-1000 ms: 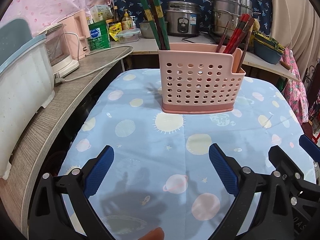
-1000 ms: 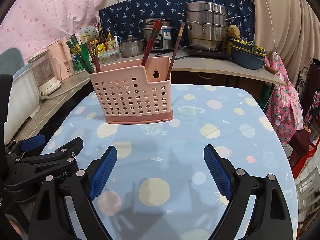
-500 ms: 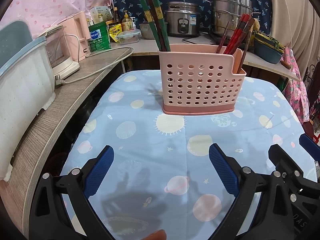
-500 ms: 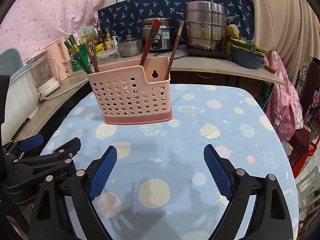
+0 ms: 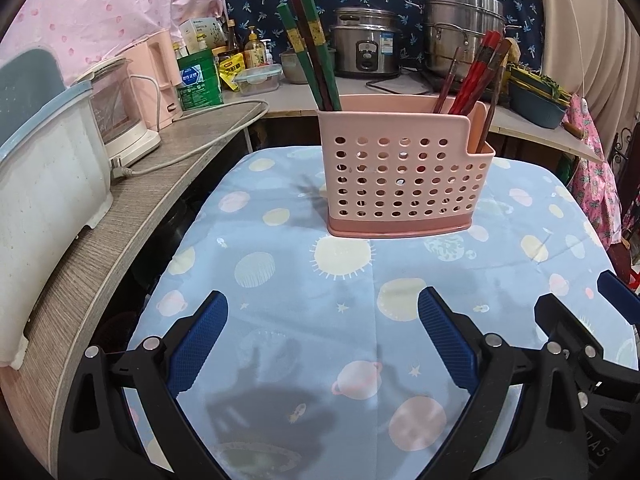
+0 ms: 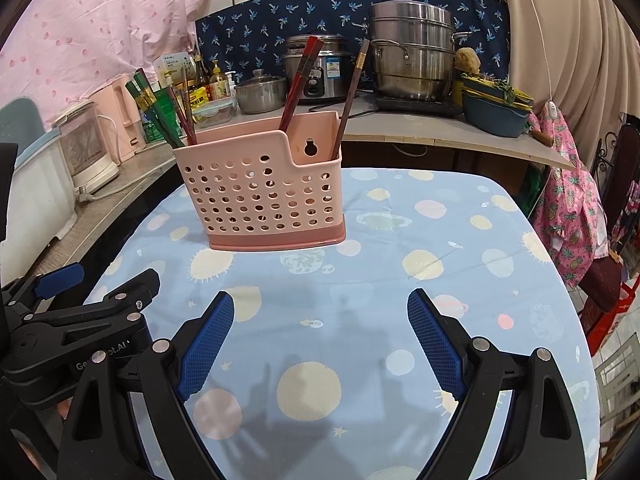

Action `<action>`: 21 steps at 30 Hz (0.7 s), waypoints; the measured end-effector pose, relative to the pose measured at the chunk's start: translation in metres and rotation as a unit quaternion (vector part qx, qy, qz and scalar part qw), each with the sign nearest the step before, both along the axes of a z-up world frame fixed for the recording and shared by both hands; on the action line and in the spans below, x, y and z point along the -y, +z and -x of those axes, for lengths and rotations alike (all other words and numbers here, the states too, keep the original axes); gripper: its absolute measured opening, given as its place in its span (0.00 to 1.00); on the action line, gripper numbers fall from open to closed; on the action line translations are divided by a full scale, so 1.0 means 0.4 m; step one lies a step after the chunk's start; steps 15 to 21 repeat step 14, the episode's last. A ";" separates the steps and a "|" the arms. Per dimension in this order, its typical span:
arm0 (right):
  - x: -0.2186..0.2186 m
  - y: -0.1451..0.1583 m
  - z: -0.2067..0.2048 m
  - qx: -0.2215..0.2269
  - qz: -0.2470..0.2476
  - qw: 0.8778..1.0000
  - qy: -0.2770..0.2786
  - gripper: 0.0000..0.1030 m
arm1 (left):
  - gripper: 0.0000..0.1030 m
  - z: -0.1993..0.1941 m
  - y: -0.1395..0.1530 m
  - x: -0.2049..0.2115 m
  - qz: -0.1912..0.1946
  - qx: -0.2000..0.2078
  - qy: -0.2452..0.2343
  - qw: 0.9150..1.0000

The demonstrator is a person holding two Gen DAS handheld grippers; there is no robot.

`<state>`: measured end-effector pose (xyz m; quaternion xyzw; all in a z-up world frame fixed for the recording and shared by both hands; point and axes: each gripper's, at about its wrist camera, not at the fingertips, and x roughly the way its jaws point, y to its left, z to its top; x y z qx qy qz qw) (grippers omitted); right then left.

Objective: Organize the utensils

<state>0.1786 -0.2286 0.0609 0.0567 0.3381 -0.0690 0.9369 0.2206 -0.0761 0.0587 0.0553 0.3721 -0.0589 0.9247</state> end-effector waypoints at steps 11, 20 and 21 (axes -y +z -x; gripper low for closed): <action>0.010 -0.009 -0.008 -0.001 -0.001 1.000 -0.007 0.82 | 0.89 -0.006 -0.005 0.008 0.001 -0.005 -0.007 1.000; 0.013 -0.012 -0.010 -0.001 -0.001 1.000 -0.010 0.82 | 0.89 -0.006 -0.007 0.014 0.000 -0.007 -0.010 1.000; 0.013 -0.012 -0.010 -0.001 -0.001 1.000 -0.010 0.82 | 0.89 -0.006 -0.007 0.014 0.000 -0.007 -0.010 1.000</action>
